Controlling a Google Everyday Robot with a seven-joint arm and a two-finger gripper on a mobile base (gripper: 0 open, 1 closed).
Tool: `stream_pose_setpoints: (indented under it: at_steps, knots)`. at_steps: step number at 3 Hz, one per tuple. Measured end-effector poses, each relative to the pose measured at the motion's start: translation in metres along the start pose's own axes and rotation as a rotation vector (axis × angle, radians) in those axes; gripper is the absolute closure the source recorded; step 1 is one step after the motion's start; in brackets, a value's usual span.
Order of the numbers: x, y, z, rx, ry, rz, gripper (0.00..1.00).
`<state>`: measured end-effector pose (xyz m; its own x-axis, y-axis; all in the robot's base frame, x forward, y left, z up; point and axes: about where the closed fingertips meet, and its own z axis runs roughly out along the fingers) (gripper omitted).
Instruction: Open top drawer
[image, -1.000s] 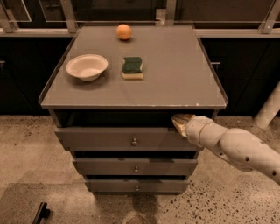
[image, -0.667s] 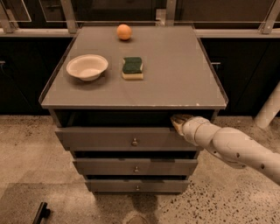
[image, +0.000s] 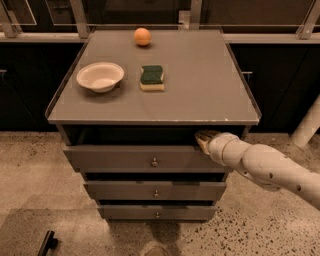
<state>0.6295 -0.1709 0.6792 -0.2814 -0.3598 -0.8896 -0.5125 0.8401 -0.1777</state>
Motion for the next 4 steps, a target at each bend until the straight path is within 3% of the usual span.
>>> stream_pose_setpoints:
  at_steps: [1, 4]
  knots:
    - [0.0013, 0.0049, -0.0023, -0.031, 0.015, -0.018, 1.0]
    - [0.0012, 0.0079, -0.006, -0.054, 0.028, -0.018, 1.0]
